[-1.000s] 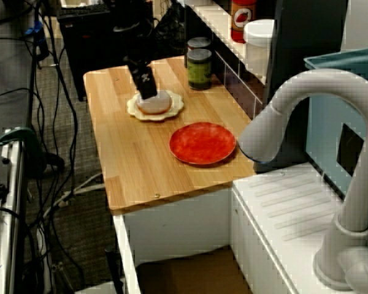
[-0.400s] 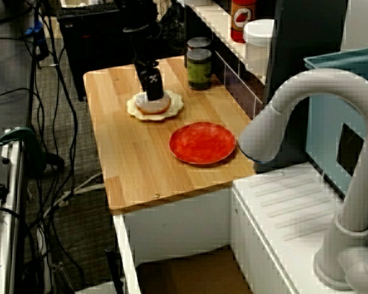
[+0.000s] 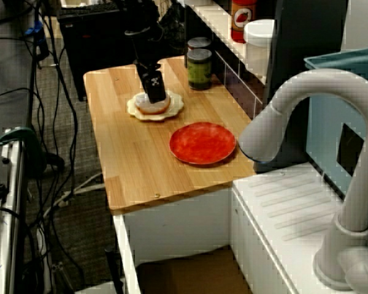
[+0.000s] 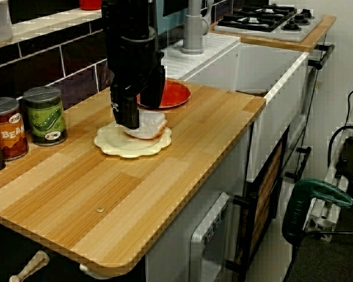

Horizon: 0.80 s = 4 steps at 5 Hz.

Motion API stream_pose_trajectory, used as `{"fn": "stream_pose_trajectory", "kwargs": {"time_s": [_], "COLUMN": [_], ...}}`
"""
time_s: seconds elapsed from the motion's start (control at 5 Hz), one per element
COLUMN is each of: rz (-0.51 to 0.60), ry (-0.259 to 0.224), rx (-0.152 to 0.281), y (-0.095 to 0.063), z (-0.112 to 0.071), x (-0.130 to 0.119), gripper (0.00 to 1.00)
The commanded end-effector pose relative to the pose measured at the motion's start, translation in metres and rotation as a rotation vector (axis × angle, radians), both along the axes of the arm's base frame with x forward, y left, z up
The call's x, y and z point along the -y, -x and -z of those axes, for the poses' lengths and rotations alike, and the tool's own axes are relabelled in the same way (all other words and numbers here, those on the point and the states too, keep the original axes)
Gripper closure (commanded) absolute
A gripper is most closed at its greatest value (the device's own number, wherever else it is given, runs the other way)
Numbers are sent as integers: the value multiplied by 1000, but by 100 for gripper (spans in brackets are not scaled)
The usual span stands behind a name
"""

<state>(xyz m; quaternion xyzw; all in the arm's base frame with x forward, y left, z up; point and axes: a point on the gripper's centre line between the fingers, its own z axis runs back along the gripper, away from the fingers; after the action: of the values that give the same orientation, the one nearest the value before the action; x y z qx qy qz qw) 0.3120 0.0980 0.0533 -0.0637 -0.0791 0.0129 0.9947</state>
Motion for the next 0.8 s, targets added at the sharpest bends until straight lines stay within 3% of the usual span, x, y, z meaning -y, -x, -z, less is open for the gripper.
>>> {"fn": "stream_pose_trajectory", "kwargs": {"time_s": [0.0, 0.2, 0.6], "rz": [-7, -6, 24], "ry": [-30, -22, 20], "rx": [26, 30, 11], "y": [6, 7, -1], "z": [5, 7, -9], "x": [-1, -1, 3], "gripper": [0, 100, 100]}}
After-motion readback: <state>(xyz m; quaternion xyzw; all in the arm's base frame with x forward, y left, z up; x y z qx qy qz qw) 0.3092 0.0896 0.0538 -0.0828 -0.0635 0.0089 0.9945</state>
